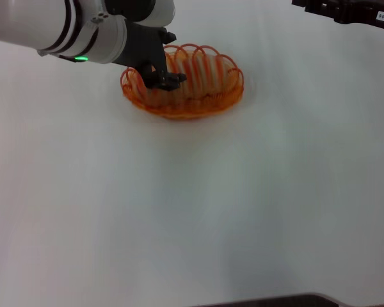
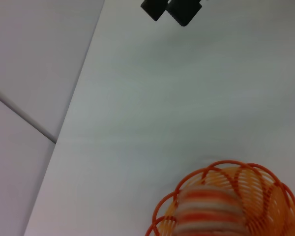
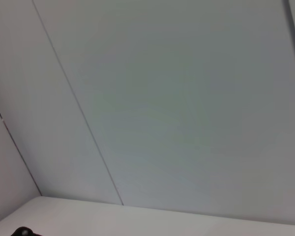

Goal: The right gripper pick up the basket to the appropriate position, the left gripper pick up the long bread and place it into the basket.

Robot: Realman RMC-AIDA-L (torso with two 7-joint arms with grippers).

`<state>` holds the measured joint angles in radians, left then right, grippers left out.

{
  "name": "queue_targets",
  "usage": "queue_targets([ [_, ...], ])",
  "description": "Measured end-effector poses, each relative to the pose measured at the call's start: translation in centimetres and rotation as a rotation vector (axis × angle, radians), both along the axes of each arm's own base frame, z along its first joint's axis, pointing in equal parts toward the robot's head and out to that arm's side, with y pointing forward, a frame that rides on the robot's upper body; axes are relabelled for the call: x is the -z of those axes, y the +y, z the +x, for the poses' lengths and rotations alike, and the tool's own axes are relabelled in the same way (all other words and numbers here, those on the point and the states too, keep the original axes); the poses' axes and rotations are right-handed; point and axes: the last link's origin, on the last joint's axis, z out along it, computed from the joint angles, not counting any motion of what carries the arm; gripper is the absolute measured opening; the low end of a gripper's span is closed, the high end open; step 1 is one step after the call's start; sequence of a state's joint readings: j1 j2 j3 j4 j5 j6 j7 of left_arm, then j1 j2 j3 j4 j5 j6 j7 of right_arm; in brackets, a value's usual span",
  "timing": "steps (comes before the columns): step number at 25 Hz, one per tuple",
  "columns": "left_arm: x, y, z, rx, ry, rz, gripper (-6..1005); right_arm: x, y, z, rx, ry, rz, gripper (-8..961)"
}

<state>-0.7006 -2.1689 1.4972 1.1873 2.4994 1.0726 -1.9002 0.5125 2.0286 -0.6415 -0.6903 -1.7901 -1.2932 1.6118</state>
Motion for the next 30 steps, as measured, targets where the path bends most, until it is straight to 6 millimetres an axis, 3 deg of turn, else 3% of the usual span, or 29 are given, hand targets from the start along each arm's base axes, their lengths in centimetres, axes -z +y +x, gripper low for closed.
queue_targets([
  [8, -1.1, 0.3, -0.6, -0.138, -0.118, 0.028, 811, -0.1, 0.1, -0.2, -0.003, 0.002, 0.007, 754],
  [13, -3.4, -0.1, -2.5, -0.292, -0.388, 0.037, 805, -0.3, 0.1, -0.1, -0.01, -0.005, 0.005, 754],
  [21, -7.4, -1.9, -9.3, -0.414, -0.762, 0.008, 798, -0.7, -0.8, 0.1, -0.086, -0.064, -0.014, 754],
  [24, -8.2, -2.9, -12.1, -0.46, -0.821, -0.012, 799, -0.4, -1.6, 0.3, -0.143, -0.102, -0.026, 754],
  [30, -8.4, -4.6, -15.2, -0.52, -0.811, -0.052, 803, 1.8, -3.6, 1.1, -0.203, -0.171, -0.117, 754],
])
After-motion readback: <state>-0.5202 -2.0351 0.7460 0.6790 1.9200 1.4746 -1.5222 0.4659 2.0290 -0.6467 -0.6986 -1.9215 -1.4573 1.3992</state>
